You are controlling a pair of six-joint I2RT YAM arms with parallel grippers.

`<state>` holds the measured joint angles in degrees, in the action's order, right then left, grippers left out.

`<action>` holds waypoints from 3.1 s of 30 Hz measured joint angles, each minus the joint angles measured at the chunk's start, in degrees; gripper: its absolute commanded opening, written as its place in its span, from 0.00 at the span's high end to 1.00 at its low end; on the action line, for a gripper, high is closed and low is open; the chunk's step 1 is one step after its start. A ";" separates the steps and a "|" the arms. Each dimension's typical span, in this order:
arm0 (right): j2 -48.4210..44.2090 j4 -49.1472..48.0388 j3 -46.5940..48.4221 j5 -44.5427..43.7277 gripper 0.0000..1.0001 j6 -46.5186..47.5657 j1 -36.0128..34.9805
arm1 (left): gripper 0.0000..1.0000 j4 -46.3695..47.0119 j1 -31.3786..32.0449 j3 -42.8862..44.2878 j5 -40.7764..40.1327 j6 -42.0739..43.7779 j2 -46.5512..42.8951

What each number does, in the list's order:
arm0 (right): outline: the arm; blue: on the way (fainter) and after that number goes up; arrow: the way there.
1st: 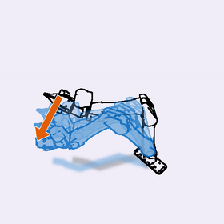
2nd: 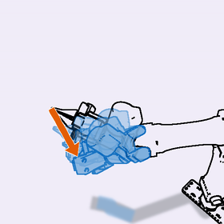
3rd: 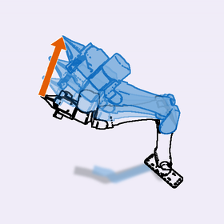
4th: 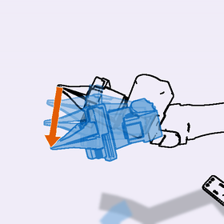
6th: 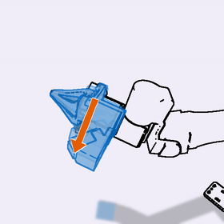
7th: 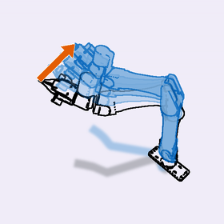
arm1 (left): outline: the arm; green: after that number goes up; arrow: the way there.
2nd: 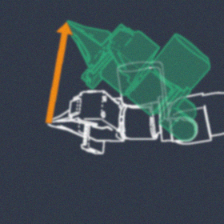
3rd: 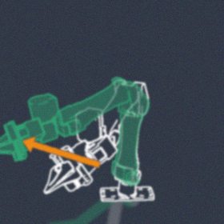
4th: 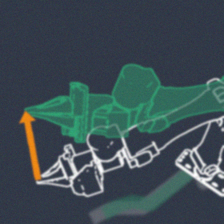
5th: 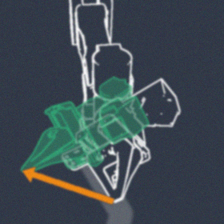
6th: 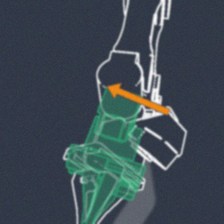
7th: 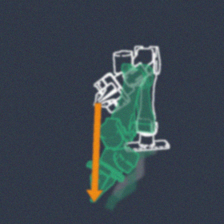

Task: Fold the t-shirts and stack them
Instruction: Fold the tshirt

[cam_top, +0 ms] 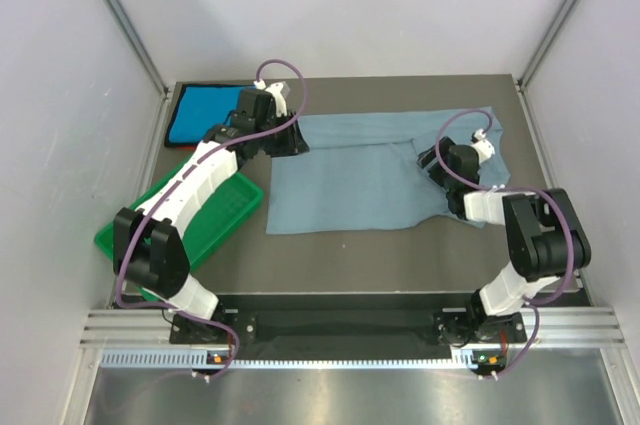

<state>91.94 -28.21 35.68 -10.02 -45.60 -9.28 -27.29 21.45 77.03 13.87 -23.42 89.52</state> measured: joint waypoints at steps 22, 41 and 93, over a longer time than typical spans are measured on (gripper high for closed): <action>4.83 -7.69 3.65 9.86 0.24 -0.50 -0.04 | 0.62 0.17 0.00 0.00 -0.87 0.61 0.02; -21.59 26.03 3.82 3.72 0.29 -11.10 0.26 | 0.61 0.11 0.87 -1.18 0.59 -0.04 1.11; -28.96 47.56 -4.11 -5.92 1.00 0.15 27.12 | 0.66 -0.98 10.88 -15.56 -18.23 -4.55 10.58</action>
<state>62.98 19.35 31.57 -15.94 -45.45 17.85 -28.27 32.34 61.47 -4.36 -27.97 100.09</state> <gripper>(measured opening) 0.005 0.339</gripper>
